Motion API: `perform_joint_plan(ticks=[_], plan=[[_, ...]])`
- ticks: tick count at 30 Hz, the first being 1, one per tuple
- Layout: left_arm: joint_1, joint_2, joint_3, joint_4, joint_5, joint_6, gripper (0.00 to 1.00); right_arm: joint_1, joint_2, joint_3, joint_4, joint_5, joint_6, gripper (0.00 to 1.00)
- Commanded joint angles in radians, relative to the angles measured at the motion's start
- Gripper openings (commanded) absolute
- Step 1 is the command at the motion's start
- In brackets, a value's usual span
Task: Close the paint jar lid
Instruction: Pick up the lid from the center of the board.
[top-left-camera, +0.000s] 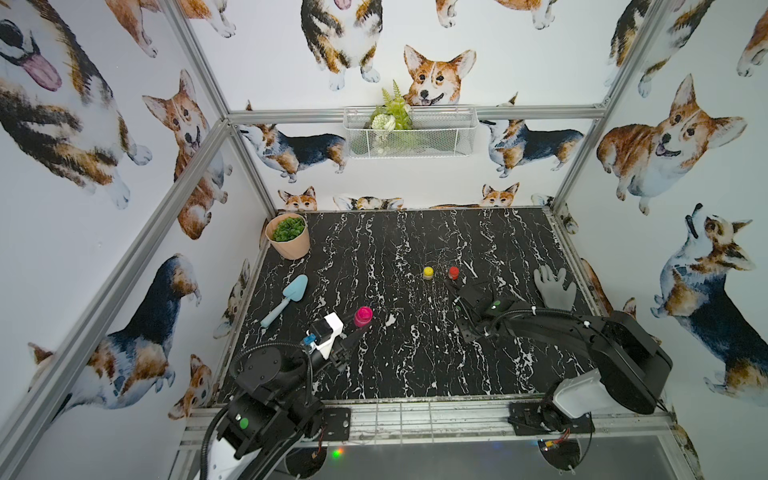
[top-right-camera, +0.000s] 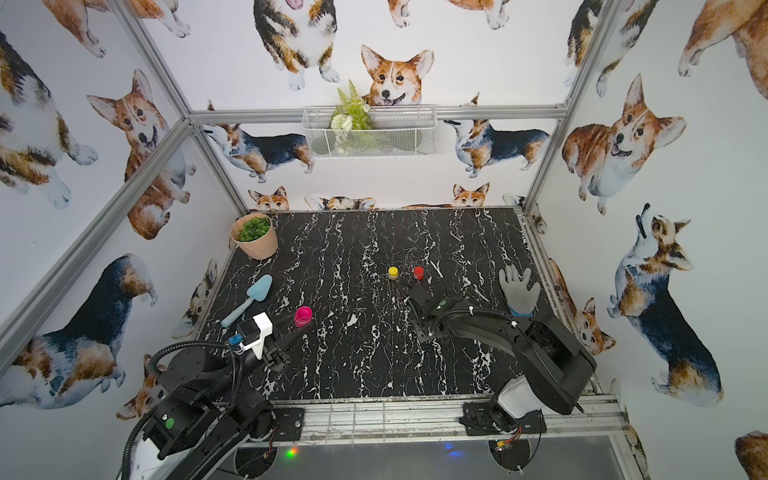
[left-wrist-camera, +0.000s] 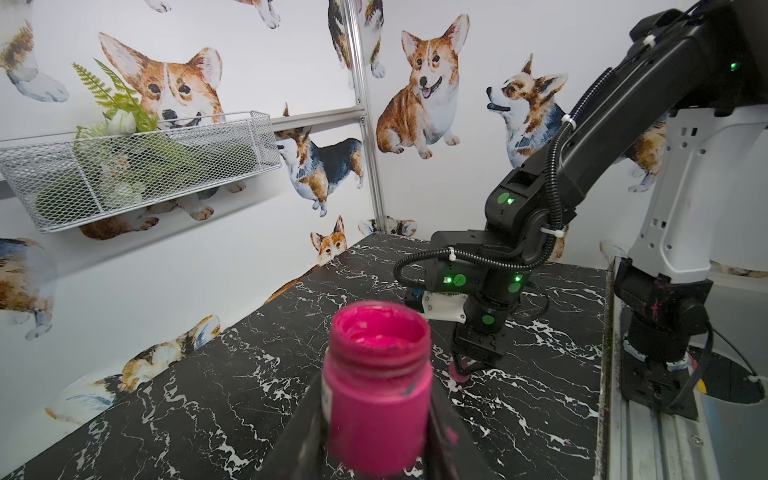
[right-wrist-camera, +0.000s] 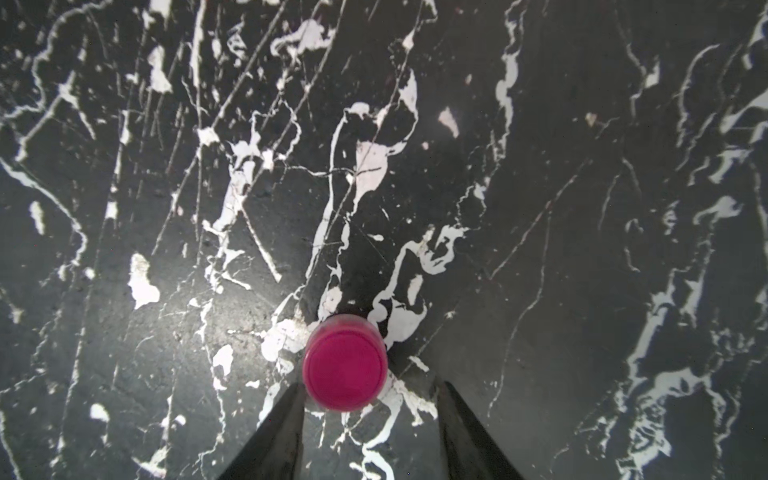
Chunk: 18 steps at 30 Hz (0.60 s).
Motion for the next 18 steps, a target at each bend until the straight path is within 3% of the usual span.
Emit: perform_joint_plan(ticks=[1, 18], plan=[[0.000, 0.000, 0.002, 0.018, 0.000, 0.011, 0.29, 0.000, 0.014, 0.003, 0.047, -0.028, 0.021, 0.52], [0.000, 0.017, 0.005, 0.016, 0.004, 0.007, 0.29, 0.000, 0.046, -0.002, 0.066, -0.037, 0.024, 0.37]])
